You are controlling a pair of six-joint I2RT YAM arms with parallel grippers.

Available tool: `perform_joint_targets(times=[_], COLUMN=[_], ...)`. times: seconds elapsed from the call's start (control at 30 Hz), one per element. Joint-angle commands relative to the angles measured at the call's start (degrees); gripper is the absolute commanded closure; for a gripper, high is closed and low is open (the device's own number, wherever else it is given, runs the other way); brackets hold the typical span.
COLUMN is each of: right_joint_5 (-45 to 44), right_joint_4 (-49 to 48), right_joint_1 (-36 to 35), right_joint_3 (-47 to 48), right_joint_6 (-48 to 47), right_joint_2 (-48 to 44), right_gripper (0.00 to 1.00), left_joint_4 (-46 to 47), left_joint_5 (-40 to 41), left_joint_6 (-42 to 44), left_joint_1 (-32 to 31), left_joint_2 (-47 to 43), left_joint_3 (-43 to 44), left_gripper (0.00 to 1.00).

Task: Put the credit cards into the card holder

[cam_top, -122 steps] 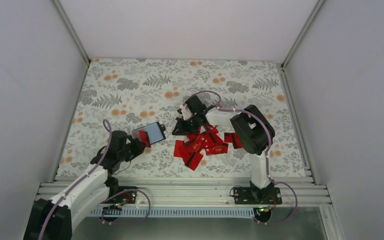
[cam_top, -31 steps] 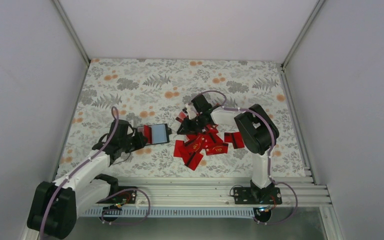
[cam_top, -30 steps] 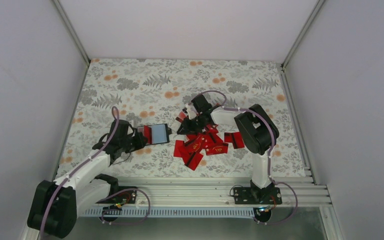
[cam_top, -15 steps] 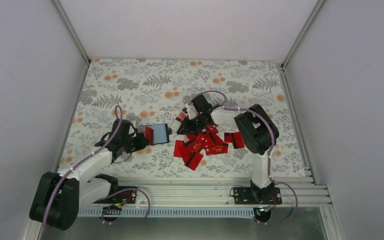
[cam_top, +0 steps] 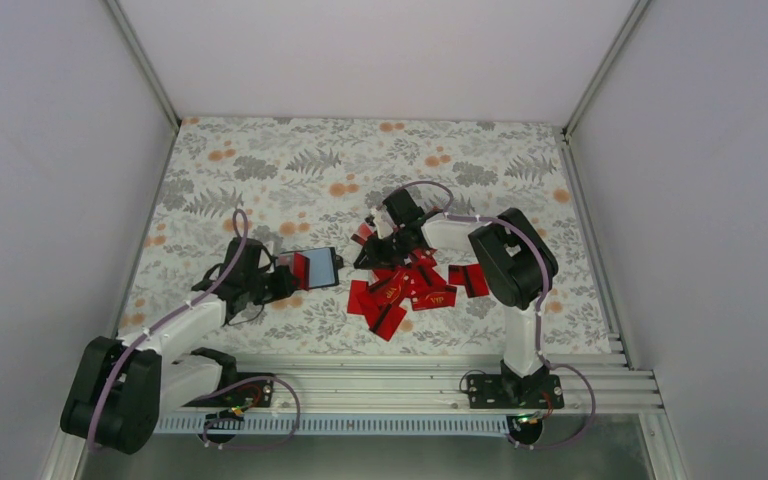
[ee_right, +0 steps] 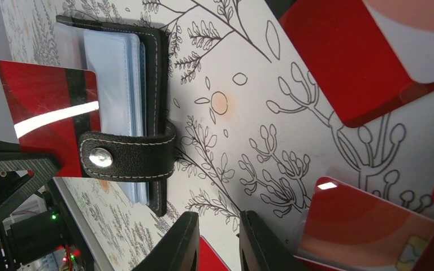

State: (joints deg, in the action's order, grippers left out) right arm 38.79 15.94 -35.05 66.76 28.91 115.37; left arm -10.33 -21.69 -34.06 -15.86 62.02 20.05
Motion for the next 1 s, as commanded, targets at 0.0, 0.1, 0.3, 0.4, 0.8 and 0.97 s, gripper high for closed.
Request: perform_joint_targets(times=[0.0,0.1,0.3,0.4,0.8,0.97], right_joint_5=[-4.5,-4.5,-4.6,-4.4,-3.9,-5.8], right_joint_4=[3.1,3.1,3.5,3.7,5.8,6.6], right_joint_1=[0.8,0.8,0.8,0.8,0.8,1.0], right_joint_3=[-0.6,-0.5,-0.6,-0.3,-1.9,-4.0], right_joint_6=[-0.3,-0.3,-0.4,-0.6,-2.9,-3.5], right_joint_2=[2.8,2.8,2.8,3.1,0.3,-1.9], right_gripper=[0.80,0.80,0.80,0.80,0.79,0.79], left_joint_4=[0.9,1.9,-6.2,-9.4,-10.5,-8.2], left_joint_5=[-0.2,-0.3,6.0,7.2,6.2,3.7], left_joint_6=[0.4,0.0,-1.2,-2.5,-1.9,-3.0], left_joint_1=[0.2,0.2,0.2,0.2,0.1,-0.4], left_joint_2=[-0.5,-0.7,-5.5,-7.8,-1.8,1.2], left_joint_3=[0.4,0.1,3.7,4.1,4.6,3.9], left_gripper=[0.98,0.98,0.98,0.98,0.98,0.98])
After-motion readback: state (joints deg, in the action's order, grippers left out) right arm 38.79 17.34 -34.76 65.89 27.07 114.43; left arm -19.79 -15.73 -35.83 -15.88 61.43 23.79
